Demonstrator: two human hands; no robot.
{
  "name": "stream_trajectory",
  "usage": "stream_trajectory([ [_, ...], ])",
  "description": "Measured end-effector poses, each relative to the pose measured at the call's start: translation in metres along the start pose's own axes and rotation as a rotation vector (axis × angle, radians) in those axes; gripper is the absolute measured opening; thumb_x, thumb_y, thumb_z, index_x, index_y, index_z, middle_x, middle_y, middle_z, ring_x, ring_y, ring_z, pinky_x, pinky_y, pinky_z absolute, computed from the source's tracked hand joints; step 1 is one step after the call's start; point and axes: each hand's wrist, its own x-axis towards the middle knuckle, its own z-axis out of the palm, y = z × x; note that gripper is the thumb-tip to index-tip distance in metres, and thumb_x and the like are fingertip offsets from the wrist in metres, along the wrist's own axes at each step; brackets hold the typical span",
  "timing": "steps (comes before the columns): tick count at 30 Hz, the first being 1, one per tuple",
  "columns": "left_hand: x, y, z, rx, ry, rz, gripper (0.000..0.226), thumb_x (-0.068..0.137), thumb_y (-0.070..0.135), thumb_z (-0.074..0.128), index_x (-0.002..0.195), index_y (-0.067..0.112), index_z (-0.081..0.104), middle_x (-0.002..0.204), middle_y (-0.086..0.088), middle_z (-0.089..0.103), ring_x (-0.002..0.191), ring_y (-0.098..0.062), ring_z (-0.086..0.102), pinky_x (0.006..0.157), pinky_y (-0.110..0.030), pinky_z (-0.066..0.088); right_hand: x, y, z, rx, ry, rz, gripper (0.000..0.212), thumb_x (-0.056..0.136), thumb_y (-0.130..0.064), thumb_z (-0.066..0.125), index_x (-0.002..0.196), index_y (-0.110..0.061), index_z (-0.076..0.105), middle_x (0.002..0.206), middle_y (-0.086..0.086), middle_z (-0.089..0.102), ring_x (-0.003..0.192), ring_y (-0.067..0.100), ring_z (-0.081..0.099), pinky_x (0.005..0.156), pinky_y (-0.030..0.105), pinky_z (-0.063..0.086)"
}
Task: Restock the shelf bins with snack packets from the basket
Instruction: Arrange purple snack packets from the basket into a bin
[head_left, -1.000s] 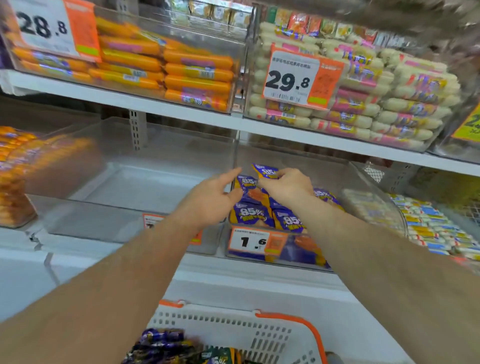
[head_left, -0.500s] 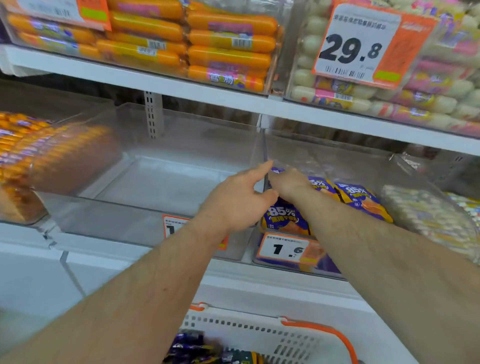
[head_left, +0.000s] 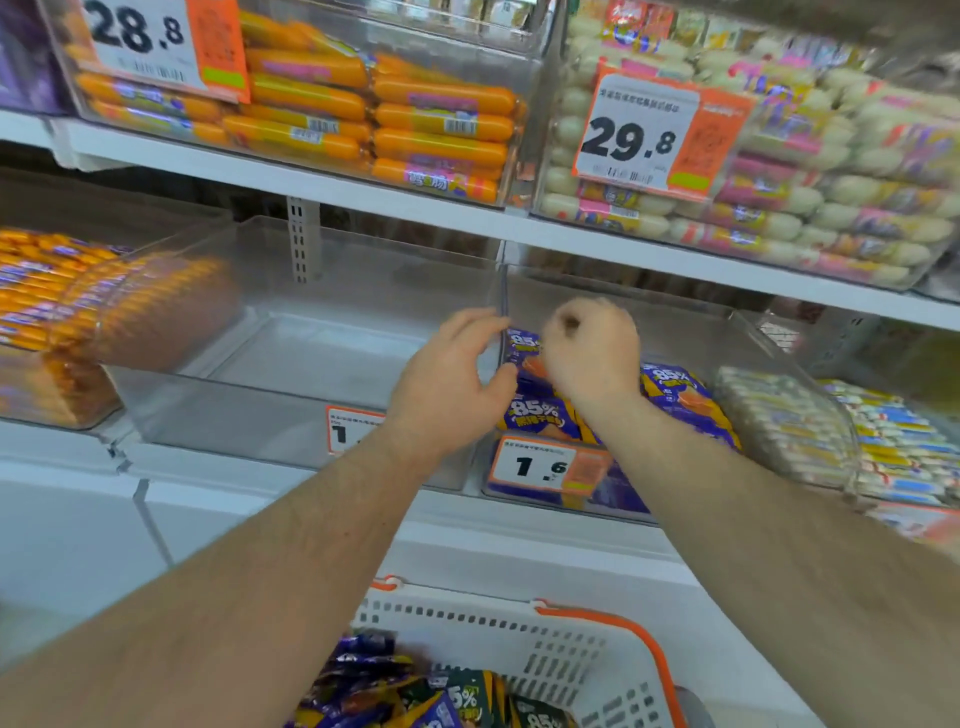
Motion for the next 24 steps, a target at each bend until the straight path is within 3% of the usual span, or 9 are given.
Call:
stream_trajectory([
  [3, -0.041, 0.008, 0.000, -0.089, 0.172, 0.057, 0.038, 0.079, 0.014, 0.054, 0.116, 0.009, 0.062, 0.123, 0.004, 0.050, 0.093, -0.012, 0.059, 0.079, -0.026, 0.051, -0.049, -0.016, -0.034, 0.198, 0.222, -0.207, 0.018, 0.074, -0.018, 0.051, 0.061, -0.008, 0.058, 0.065, 0.003, 0.055, 0.068, 0.018, 0.045, 0.065, 0.031, 0.032],
  [6, -0.105, 0.009, 0.006, -0.149, 0.222, -0.080, 0.035, 0.076, 0.012, 0.049, 0.110, 0.012, 0.059, 0.114, 0.006, 0.044, 0.084, -0.015, 0.060, 0.072, -0.025, 0.051, -0.109, -0.017, -0.044, 0.348, 0.199, -0.103, 0.021, 0.073, -0.019, 0.048, 0.056, -0.008, 0.052, 0.056, -0.003, 0.044, 0.059, 0.017, 0.041, 0.057, 0.031, 0.028],
  [8, -0.152, 0.006, 0.016, -0.135, 0.136, -0.228, 0.029, 0.080, 0.008, 0.052, 0.106, 0.019, 0.057, 0.109, 0.007, 0.045, 0.078, -0.010, 0.060, 0.072, -0.031, 0.052, -0.152, -0.011, -0.037, 0.354, -0.005, 0.109, 0.024, 0.079, -0.015, 0.051, 0.055, -0.015, 0.048, 0.052, -0.005, 0.041, 0.058, 0.017, 0.042, 0.056, 0.033, 0.029],
  [10, -0.196, 0.004, 0.026, -0.105, -0.031, -0.400, 0.030, 0.085, 0.002, 0.054, 0.105, 0.023, 0.055, 0.107, 0.006, 0.049, 0.075, -0.002, 0.056, 0.072, -0.031, 0.047, -0.193, 0.000, -0.025, 0.268, -0.345, 0.276, 0.029, 0.083, -0.012, 0.054, 0.055, -0.017, 0.048, 0.053, -0.003, 0.045, 0.058, 0.016, 0.045, 0.055, 0.032, 0.034],
  [13, -0.246, 0.005, 0.036, -0.118, -0.281, -0.633, 0.027, 0.091, 0.005, 0.051, 0.113, 0.020, 0.057, 0.101, 0.002, 0.056, 0.064, -0.008, 0.054, 0.064, -0.031, 0.042, -0.256, 0.026, -0.009, 0.126, -0.861, 0.299, 0.033, 0.086, -0.011, 0.054, 0.054, -0.013, 0.045, 0.056, 0.002, 0.044, 0.054, 0.016, 0.042, 0.052, 0.030, 0.031],
  [15, -0.267, 0.006, 0.040, -0.118, -0.401, -0.696, 0.022, 0.094, 0.007, 0.050, 0.109, 0.023, 0.055, 0.107, 0.004, 0.057, 0.076, -0.014, 0.056, 0.068, -0.034, 0.045, -0.294, 0.045, -0.005, 0.015, -1.112, 0.302, 0.040, 0.087, -0.011, 0.054, 0.051, -0.014, 0.037, 0.052, 0.004, 0.032, 0.047, 0.017, 0.028, 0.052, 0.030, 0.024],
  [19, -0.289, 0.007, 0.042, -0.068, -0.556, -0.769, 0.017, 0.096, 0.016, 0.051, 0.106, 0.028, 0.055, 0.109, 0.011, 0.056, 0.085, -0.011, 0.056, 0.069, -0.029, 0.045, -0.346, 0.079, -0.006, -0.306, -1.450, 0.256, 0.033, 0.091, -0.011, 0.046, 0.059, -0.013, 0.039, 0.056, 0.006, 0.027, 0.050, 0.021, 0.023, 0.053, 0.036, 0.025],
  [22, -0.296, 0.008, 0.039, -0.041, -0.599, -0.789, 0.018, 0.097, 0.016, 0.049, 0.096, 0.034, 0.054, 0.100, 0.014, 0.057, 0.078, -0.014, 0.059, 0.056, -0.025, 0.046, -0.357, 0.086, -0.012, -0.417, -1.526, 0.295, 0.016, 0.090, -0.018, 0.054, 0.076, -0.014, 0.048, 0.067, 0.003, 0.036, 0.055, 0.018, 0.030, 0.061, 0.033, 0.038],
  [24, -0.300, 0.008, 0.037, -0.018, -0.619, -0.786, 0.023, 0.097, 0.015, 0.049, 0.089, 0.037, 0.052, 0.100, 0.011, 0.058, 0.078, -0.016, 0.060, 0.056, -0.026, 0.047, -0.361, 0.085, -0.014, -0.433, -1.601, 0.235, 0.019, 0.088, -0.019, 0.061, 0.072, -0.013, 0.050, 0.069, 0.006, 0.042, 0.060, 0.021, 0.039, 0.063, 0.032, 0.041],
])
